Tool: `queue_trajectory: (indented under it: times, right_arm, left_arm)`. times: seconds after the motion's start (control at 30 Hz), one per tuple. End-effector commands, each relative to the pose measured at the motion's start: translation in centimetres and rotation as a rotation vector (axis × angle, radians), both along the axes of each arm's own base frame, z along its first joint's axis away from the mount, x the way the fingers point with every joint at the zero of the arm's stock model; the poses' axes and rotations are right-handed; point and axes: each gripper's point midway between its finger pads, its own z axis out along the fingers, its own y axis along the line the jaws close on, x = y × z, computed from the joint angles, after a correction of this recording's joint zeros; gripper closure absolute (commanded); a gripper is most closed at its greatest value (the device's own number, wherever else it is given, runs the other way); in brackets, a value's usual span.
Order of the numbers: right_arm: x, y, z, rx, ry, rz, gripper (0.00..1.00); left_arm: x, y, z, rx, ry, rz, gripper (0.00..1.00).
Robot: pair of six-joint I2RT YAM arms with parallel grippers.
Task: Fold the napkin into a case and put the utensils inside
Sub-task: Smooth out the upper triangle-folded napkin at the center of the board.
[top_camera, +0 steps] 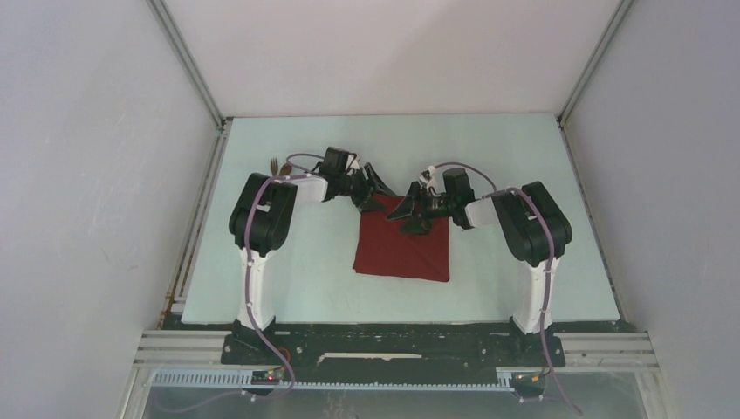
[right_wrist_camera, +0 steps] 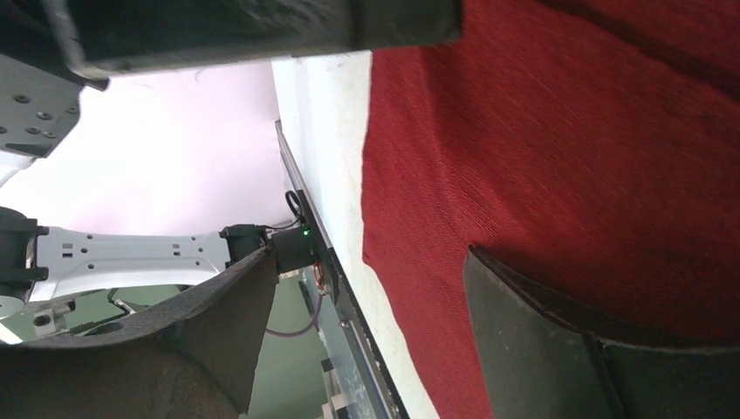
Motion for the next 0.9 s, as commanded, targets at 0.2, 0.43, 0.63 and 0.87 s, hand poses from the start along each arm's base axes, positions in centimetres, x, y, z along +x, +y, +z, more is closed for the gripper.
queue_trajectory:
  times: [0.2,0.43,0.63,0.87]
  right_arm:
    - [-1.4,-1.6,-1.1,-0.011,0.014,0.035,0.15]
    - [-5.4,-3.8,-1.2,-0.027,0.063,0.048,0.15]
    - [-8.9,-6.5,-2.0,-0.055,0.113,0.002,0.16]
    - [-11.8,-9.8,-2.4,-0.070,0.201,-0.125,0.15]
  left_arm:
    - [2.7,1.8,-1.5,0.009,0.004,0.083,0.33]
    - [2.7,2.1,-2.1,0.016,0.016,0.087,0.33]
    - [2.9,2.3,-2.3,0.016,0.022,0.092,0.33]
    - [3.2,2.3,-2.1,0.018,0.016,0.091,0.33]
